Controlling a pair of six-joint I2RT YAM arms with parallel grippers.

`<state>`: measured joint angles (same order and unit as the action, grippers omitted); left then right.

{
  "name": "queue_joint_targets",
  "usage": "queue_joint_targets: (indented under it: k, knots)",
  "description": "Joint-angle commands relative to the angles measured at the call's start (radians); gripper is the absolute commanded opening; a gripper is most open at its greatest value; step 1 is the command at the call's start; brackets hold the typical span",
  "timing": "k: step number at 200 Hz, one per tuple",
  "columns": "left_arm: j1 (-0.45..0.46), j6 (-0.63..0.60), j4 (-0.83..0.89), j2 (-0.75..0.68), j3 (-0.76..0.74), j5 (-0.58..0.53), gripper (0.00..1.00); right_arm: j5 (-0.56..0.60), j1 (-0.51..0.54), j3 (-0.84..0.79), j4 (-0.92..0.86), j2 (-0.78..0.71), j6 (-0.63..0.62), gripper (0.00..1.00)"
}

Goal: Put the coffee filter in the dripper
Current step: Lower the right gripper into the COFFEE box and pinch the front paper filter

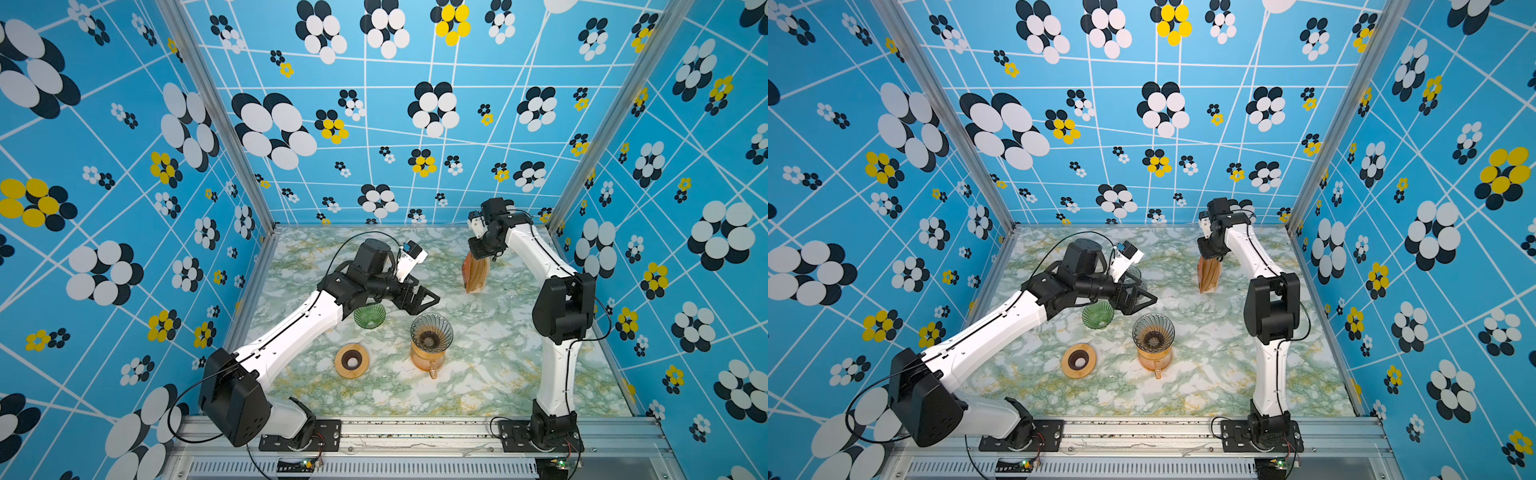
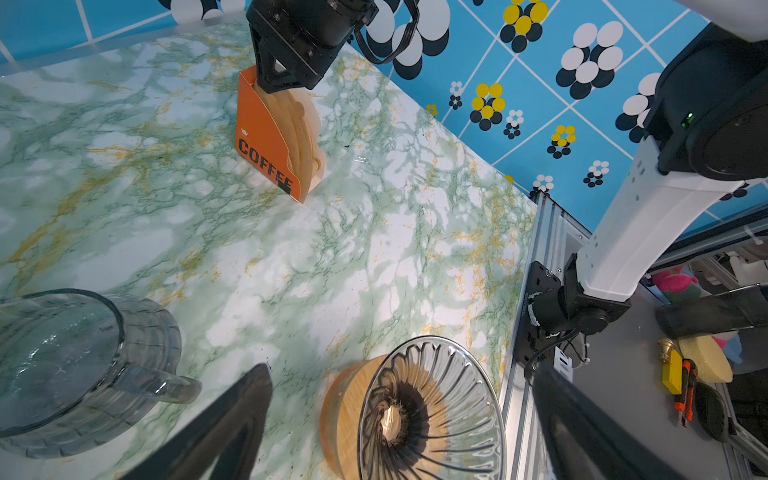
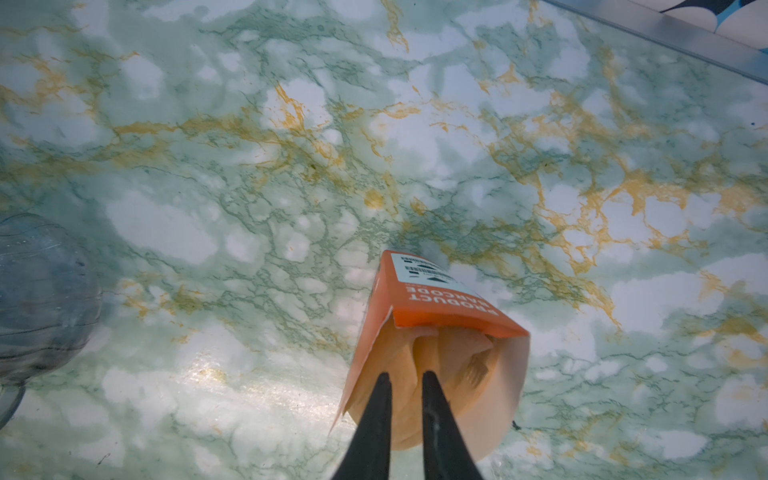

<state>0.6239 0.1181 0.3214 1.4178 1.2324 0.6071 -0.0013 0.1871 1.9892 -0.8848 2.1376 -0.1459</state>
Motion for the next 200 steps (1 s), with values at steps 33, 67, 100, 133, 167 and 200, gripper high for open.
queue_joint_targets:
  k: [33,67,100,133,167,200]
  knots:
    - [0.007,-0.022,0.018,0.000,0.026,0.022,0.99,0.017,-0.005,0.030,-0.037,0.027,0.000,0.16]
    - [0.008,-0.024,0.021,0.000,0.027,0.023,0.99,0.018,-0.005,0.031,-0.036,0.033,0.002,0.16]
    - [0.008,-0.026,0.021,0.001,0.026,0.023,0.99,0.020,-0.004,0.035,-0.038,0.062,0.003,0.15]
    - [0.008,-0.026,0.021,0.002,0.027,0.023,0.99,0.024,-0.005,0.037,-0.036,0.073,0.005,0.15]
    - [0.008,-0.029,0.023,0.004,0.026,0.026,0.99,0.025,-0.005,0.039,-0.036,0.083,0.007,0.15]
    - [0.007,-0.031,0.025,0.006,0.027,0.029,0.99,0.006,-0.004,0.034,-0.032,0.081,0.015,0.16]
